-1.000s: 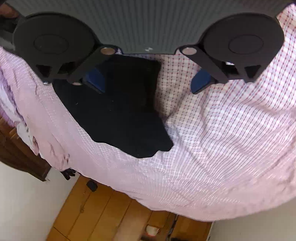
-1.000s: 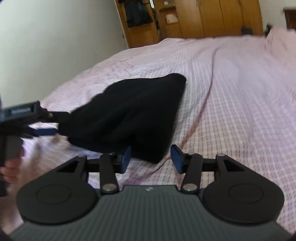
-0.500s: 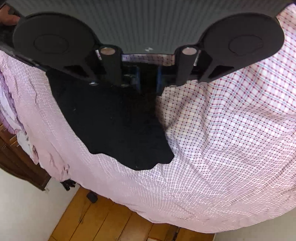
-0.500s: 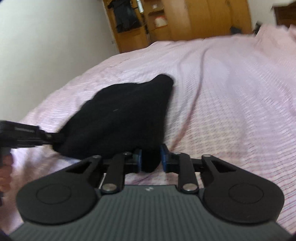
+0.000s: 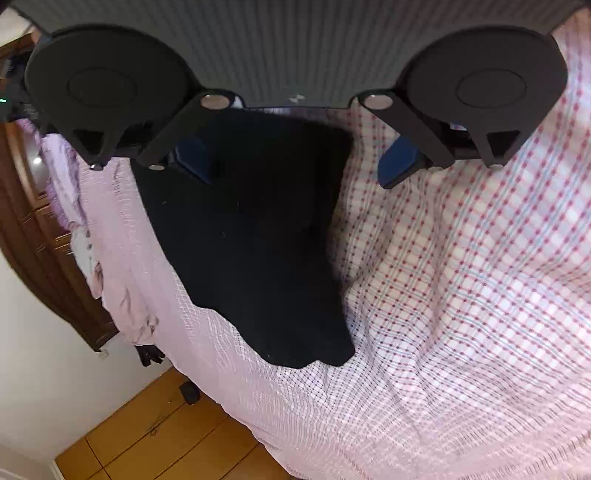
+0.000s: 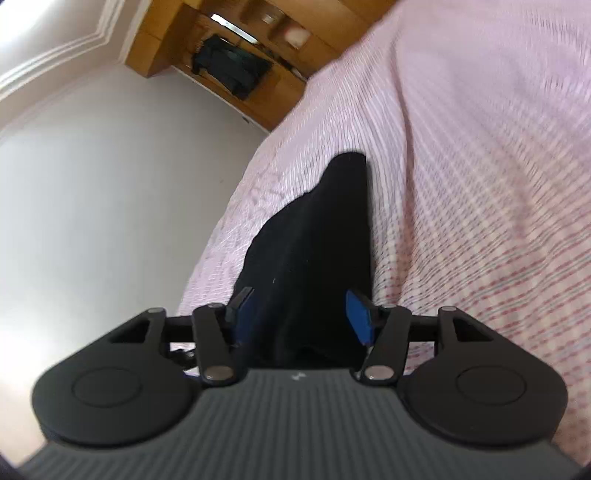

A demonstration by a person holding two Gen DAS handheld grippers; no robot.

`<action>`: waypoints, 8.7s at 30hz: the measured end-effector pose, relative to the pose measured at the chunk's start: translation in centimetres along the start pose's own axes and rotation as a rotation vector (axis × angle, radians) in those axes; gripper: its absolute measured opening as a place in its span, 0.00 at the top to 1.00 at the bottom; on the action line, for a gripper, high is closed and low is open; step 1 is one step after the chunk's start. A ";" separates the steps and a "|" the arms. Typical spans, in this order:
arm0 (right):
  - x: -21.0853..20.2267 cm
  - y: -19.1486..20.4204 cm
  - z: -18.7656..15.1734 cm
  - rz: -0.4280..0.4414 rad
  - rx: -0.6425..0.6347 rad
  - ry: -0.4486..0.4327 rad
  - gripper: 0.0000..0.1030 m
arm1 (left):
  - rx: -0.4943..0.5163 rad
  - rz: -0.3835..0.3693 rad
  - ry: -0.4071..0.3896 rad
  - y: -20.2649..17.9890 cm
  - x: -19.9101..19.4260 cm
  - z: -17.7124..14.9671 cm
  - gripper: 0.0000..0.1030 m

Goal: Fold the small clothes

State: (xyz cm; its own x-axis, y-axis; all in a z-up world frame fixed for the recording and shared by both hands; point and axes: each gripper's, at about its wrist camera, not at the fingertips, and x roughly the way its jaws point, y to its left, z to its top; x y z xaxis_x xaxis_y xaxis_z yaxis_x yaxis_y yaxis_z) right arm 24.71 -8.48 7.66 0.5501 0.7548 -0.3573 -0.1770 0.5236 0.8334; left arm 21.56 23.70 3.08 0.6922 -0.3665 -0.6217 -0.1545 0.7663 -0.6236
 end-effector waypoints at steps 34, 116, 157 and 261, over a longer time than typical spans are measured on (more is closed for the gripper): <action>8.2 -2.3 0.5 0.179 0.317 0.183 0.34 | -0.172 -0.354 0.102 1.1 7.5 3.2 0.11; -19.9 -10.3 -8.7 0.153 0.292 0.069 0.69 | -0.085 -0.348 0.193 -17.7 5.5 -20.8 0.65; -26.1 -1.5 -9.4 -0.161 -0.844 -0.348 0.15 | 0.704 -0.101 -0.301 -24.7 -3.3 -18.8 0.00; -21.6 -2.7 -10.5 -0.283 -0.848 -0.189 0.00 | 0.787 -0.070 -0.336 -20.3 3.3 -21.5 0.00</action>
State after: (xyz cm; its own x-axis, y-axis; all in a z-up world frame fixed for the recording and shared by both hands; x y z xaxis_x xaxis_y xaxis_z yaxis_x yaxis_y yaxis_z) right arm 4.76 -22.06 8.75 0.7756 0.5158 -0.3638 -0.5145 0.8505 0.1090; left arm 11.78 -4.40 3.47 0.8733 -0.3461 -0.3428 0.3444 0.9364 -0.0681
